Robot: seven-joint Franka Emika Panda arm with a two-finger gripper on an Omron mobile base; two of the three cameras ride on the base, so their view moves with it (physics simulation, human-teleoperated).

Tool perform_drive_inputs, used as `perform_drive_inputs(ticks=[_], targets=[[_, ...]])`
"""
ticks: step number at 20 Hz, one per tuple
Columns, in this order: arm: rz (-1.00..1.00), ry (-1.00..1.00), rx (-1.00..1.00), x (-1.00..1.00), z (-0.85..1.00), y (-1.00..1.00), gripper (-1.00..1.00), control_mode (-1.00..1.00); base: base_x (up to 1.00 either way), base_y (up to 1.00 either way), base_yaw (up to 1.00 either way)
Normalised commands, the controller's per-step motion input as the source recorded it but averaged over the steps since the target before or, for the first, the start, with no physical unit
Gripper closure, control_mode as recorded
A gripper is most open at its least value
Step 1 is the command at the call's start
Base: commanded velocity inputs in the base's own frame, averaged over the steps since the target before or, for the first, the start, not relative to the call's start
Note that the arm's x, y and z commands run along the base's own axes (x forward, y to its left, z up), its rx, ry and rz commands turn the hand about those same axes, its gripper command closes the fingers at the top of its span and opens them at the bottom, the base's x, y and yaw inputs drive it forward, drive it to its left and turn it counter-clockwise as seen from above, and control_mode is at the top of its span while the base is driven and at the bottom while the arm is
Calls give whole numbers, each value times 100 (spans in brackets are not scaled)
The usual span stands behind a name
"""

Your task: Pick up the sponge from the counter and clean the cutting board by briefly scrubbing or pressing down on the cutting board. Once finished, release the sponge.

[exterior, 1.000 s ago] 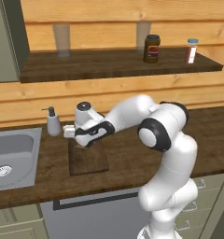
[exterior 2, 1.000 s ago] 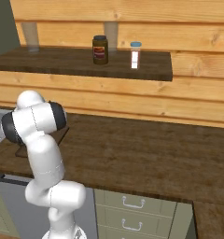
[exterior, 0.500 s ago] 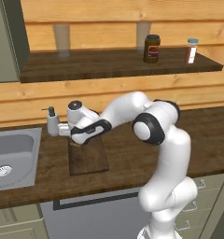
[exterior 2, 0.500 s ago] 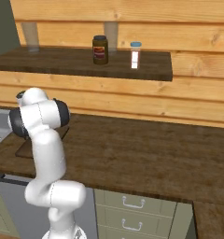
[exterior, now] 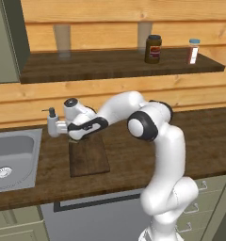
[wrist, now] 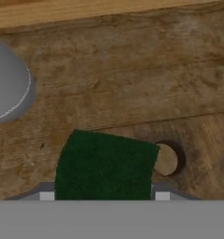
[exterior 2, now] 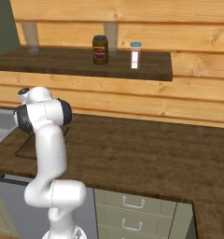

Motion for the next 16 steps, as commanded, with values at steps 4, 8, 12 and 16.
perform_drive_inputs(ticks=[4,8,12,16], targets=[[0,0,0,2,-24,23,100,-100,0,0,0],[0,0,0,4,-36,0,100,-100,0,0,0],[0,3,0,38,-33,0,100,-100,0,0,0],[0,5,0,53,-31,0,100,-100,0,0,0]])
